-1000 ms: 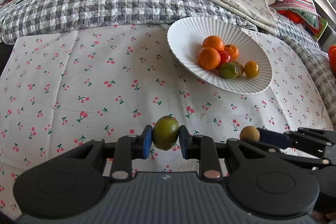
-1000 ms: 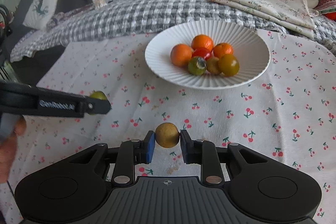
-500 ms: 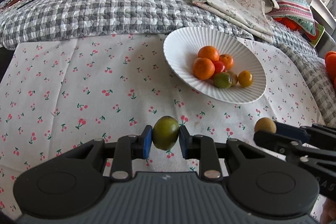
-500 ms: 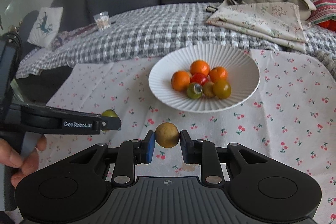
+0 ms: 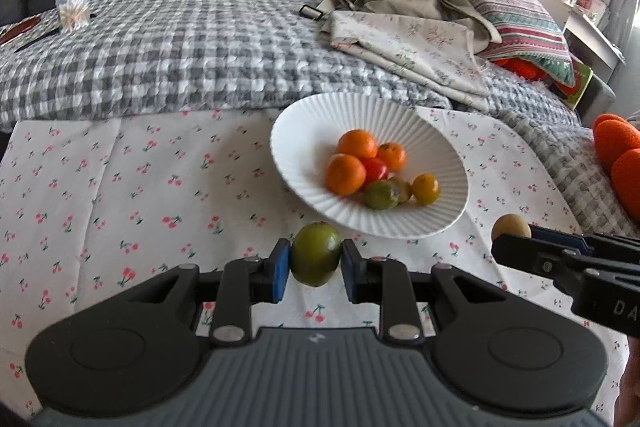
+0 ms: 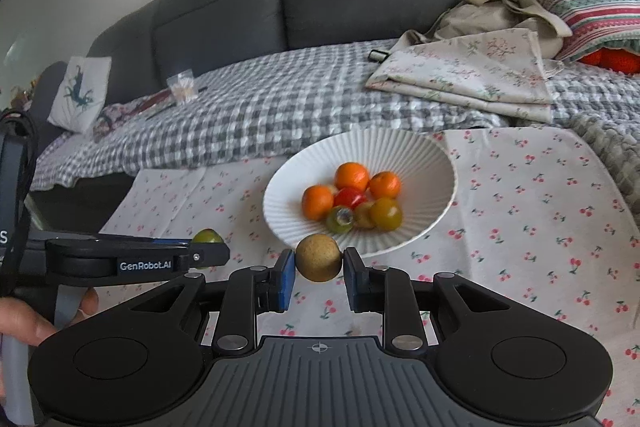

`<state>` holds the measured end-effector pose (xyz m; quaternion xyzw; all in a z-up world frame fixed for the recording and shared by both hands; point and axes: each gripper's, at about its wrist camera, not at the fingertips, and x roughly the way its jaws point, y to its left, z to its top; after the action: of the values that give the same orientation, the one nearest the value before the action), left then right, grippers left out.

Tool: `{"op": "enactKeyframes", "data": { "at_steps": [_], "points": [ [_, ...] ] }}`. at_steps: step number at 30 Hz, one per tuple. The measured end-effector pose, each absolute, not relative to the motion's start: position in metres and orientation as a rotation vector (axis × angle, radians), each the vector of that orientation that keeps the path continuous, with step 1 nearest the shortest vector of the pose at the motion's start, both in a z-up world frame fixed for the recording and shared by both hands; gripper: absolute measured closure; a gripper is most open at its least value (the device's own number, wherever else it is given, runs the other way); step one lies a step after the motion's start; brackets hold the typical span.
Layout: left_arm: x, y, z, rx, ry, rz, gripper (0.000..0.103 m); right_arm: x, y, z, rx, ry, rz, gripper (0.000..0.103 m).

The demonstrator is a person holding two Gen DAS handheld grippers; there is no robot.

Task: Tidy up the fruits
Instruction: 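Carry the lime and brown fruit into the white bowl and open both tools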

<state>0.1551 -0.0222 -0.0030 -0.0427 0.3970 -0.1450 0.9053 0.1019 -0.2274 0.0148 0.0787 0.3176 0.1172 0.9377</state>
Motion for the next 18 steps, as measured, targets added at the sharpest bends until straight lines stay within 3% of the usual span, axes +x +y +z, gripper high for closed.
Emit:
{"op": "enactKeyframes", "data": {
  "at_steps": [18],
  "points": [
    [0.196, -0.058, 0.005, -0.034, 0.738, -0.354, 0.078, 0.133, -0.263, 0.013, 0.172, 0.645, 0.142, 0.079]
  ]
}}
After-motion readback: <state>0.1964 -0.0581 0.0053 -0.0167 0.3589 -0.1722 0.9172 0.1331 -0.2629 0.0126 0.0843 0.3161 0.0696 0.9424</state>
